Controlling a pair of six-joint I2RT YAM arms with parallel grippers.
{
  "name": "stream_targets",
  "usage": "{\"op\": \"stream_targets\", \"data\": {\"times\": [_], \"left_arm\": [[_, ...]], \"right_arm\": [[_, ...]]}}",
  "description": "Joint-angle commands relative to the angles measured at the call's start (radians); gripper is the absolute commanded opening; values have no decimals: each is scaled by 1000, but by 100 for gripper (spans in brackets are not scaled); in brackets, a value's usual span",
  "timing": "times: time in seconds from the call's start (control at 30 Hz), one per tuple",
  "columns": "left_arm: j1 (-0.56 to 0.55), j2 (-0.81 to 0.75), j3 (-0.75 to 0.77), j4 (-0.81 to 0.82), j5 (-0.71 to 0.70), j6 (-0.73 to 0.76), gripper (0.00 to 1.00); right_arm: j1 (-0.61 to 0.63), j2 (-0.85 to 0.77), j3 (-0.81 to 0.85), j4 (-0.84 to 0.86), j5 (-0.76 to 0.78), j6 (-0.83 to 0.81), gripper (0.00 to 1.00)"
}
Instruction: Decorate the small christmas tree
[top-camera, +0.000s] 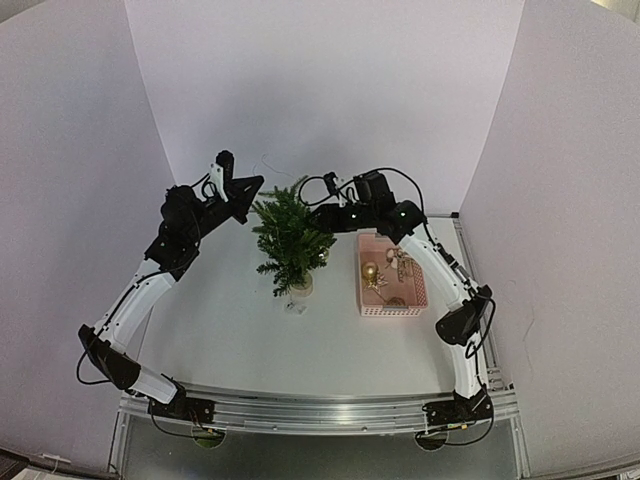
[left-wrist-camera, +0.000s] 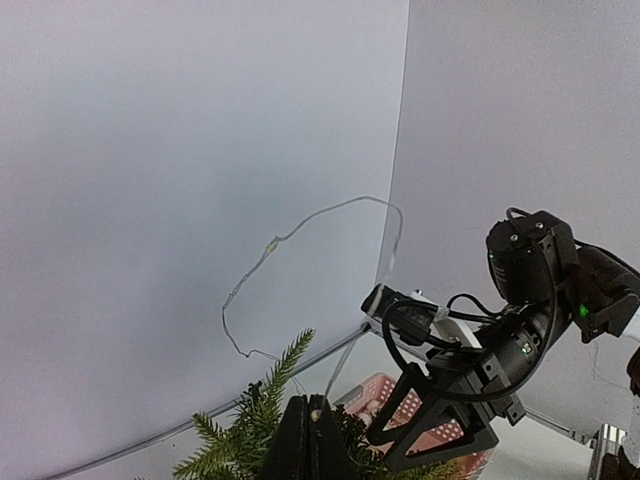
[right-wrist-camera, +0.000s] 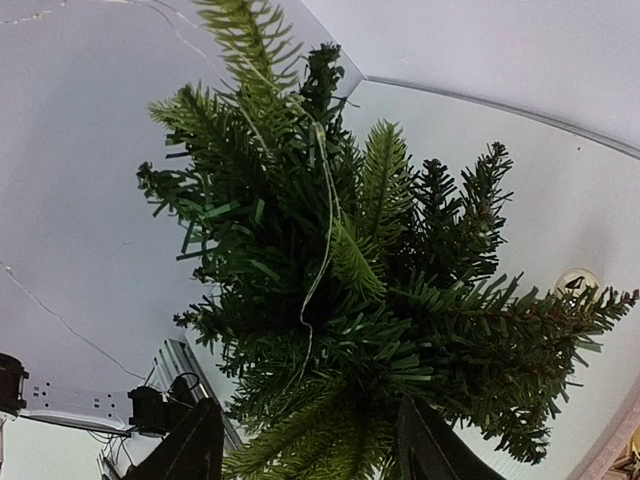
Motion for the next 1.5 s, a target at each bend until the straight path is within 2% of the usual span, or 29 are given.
{"op": "stream_targets", "data": {"times": [0.0, 0.27, 0.4, 0.63, 0.9, 1.07, 1.2, 1.33, 1.47], "left_arm": [[5, -19, -11, 44, 10, -6, 0], [6, -18, -12, 46, 11, -8, 0], [5, -19, -12, 45, 9, -7, 0], [6, -22, -19, 49, 8, -5, 0], [6, -26, -29, 54, 9, -3, 0], [6, -28, -27, 53, 6, 0, 0], [6, -27, -26, 47, 6, 0, 0], [6, -24, -25, 47, 6, -2, 0], [5, -22, -23, 47, 6, -5, 0]], "right_arm": [[0, 43, 69, -6, -54, 34, 52], [0, 73, 92, 9, -64, 56, 35], [-1, 73, 91, 11, -78, 73, 39], [-1, 16, 70, 13, -121, 99, 38], [0, -134, -3, 16, 21, 38, 48], [0, -235, -153, 15, 87, 2, 55], [6, -271, -244, 13, 48, -14, 48], [28, -266, -246, 9, 21, -47, 41], [30, -246, -231, 1, 59, -76, 42]]}}
